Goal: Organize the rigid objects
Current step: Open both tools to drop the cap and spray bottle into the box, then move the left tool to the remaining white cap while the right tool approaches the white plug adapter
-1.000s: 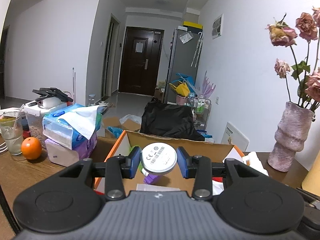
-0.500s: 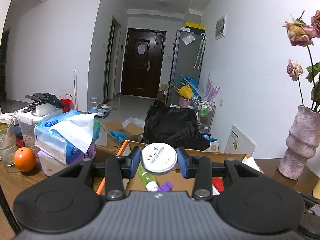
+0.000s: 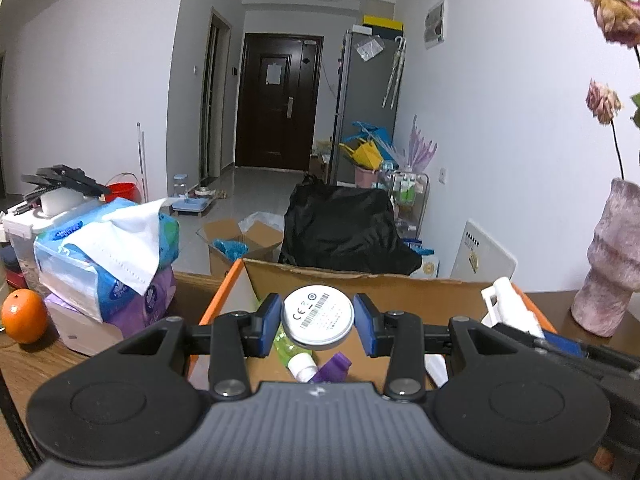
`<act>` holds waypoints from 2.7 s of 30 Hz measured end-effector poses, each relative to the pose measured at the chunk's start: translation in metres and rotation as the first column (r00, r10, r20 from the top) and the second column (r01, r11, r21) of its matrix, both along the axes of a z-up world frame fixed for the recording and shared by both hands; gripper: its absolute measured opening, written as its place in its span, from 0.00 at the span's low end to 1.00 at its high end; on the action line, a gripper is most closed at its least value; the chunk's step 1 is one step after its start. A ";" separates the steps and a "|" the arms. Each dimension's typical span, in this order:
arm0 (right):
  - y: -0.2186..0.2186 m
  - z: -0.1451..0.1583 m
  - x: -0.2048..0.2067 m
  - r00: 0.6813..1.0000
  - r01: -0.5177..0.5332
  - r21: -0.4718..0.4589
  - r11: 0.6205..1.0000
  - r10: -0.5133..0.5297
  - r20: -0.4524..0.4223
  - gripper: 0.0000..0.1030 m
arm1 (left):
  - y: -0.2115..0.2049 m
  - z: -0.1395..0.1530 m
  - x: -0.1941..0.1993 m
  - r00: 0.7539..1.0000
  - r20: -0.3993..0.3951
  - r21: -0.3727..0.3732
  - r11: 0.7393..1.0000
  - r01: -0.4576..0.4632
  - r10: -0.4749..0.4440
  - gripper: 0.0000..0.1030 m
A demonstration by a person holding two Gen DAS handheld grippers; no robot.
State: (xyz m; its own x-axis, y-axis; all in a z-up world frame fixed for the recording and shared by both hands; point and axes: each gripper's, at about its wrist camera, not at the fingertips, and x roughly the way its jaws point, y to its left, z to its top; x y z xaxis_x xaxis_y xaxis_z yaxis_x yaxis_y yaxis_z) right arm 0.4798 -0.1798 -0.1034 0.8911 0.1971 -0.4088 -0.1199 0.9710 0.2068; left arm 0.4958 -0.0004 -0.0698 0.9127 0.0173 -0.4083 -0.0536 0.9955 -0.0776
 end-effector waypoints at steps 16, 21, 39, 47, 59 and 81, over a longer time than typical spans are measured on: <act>-0.007 -0.005 0.007 0.998 0.048 -0.066 0.997 -0.051 -0.042 0.63 | 0.003 -0.005 -0.005 0.998 0.039 0.077 0.995 -0.062 0.059 1.00; -0.010 -0.002 0.003 0.998 0.060 -0.074 0.995 -0.062 -0.021 0.97 | 0.008 -0.005 -0.004 0.996 0.039 0.074 0.994 -0.081 0.078 1.00; -0.008 0.002 -0.006 0.999 0.048 -0.110 0.993 -0.049 -0.004 1.00 | 0.005 -0.004 -0.011 0.997 0.033 0.066 0.995 -0.077 0.074 1.00; -0.007 0.007 -0.016 0.999 0.048 -0.127 0.991 -0.046 0.017 1.00 | 0.005 -0.001 -0.021 0.996 0.040 0.062 0.994 -0.085 0.083 1.00; -0.011 0.016 -0.040 0.998 0.036 -0.133 0.990 -0.029 0.053 1.00 | -0.001 0.005 -0.046 0.997 0.067 0.072 0.997 -0.033 0.029 1.00; -0.025 0.028 -0.112 0.996 0.013 -0.143 0.990 0.000 0.090 1.00 | 0.001 0.012 -0.116 0.996 0.084 0.042 0.999 -0.022 0.019 1.00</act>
